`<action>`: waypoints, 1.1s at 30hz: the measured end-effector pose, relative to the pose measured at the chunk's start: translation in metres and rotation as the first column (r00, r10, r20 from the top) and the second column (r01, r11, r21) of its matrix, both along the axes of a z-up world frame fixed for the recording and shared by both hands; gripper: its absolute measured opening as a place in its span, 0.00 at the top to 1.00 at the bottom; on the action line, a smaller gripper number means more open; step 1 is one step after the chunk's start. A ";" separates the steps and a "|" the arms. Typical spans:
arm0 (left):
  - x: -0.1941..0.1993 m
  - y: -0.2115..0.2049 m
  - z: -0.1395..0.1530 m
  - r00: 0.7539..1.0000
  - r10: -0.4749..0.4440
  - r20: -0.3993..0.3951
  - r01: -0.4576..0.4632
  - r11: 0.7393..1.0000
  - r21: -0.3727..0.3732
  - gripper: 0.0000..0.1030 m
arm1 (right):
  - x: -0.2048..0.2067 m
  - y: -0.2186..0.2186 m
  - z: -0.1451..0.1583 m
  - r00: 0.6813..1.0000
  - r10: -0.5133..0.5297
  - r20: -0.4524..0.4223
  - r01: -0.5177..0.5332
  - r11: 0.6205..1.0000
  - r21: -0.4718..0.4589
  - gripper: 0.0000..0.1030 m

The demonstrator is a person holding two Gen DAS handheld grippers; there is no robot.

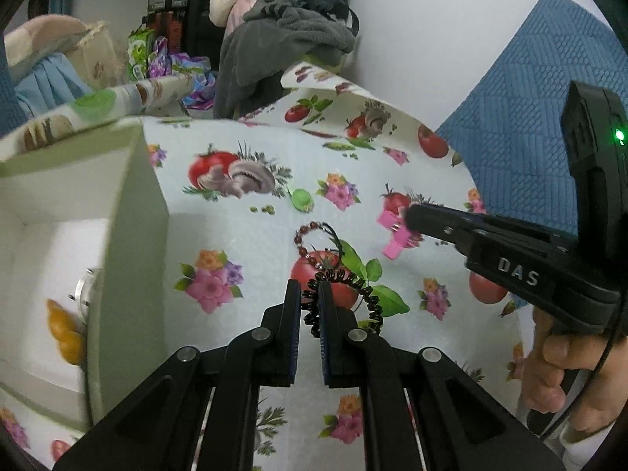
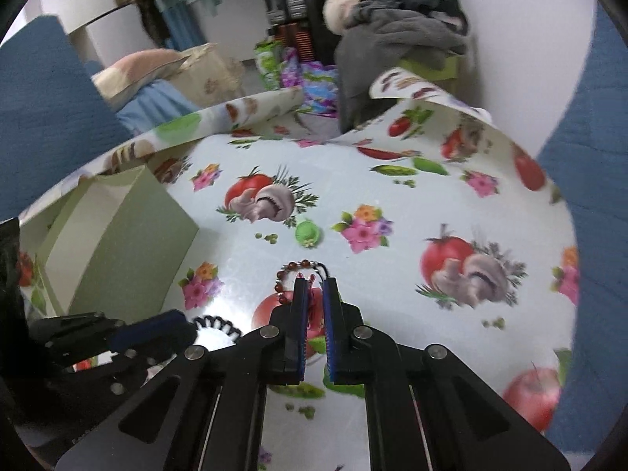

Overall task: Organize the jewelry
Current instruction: 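Carry the hair tie with the left tool and pink clip with the right over the box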

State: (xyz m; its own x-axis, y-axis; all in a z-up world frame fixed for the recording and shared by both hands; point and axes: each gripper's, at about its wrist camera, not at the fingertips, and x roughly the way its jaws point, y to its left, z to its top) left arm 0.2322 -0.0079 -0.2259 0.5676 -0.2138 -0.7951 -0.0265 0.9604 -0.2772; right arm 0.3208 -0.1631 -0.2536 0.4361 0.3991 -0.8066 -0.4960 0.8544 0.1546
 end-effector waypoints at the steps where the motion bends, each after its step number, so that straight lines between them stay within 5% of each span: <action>1: 0.000 0.003 0.007 1.000 0.000 -0.004 0.000 1.000 0.000 0.93 | -0.002 -0.002 0.007 1.000 -0.015 -0.003 0.015 1.000 0.006 0.95; 13: -0.004 0.040 0.098 0.999 -0.007 0.036 0.007 1.000 0.001 0.93 | -0.029 0.012 0.095 0.995 -0.029 0.099 0.029 1.000 -0.003 0.95; 21: -0.022 0.081 0.158 0.996 0.026 0.082 -0.033 0.996 0.078 0.93 | -0.058 0.050 0.166 0.978 0.029 0.209 -0.035 0.999 0.027 0.95; 27: -0.036 0.125 0.165 0.994 0.084 0.065 -0.089 0.992 0.084 0.93 | -0.069 0.085 0.181 0.974 0.087 0.210 -0.099 0.994 0.050 0.95; 33: -0.045 0.171 0.137 0.990 0.143 0.009 -0.143 0.986 0.083 0.93 | -0.074 0.131 0.158 0.977 0.159 0.143 -0.168 0.985 0.051 0.95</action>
State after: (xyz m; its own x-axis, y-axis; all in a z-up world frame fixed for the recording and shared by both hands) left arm 0.1870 0.1626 -0.0887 0.5898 -0.0633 -0.8050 -0.1646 0.9666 -0.1967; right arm 0.2467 -0.0325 -0.0960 0.4663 0.5218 -0.7144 -0.6484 0.7509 0.1253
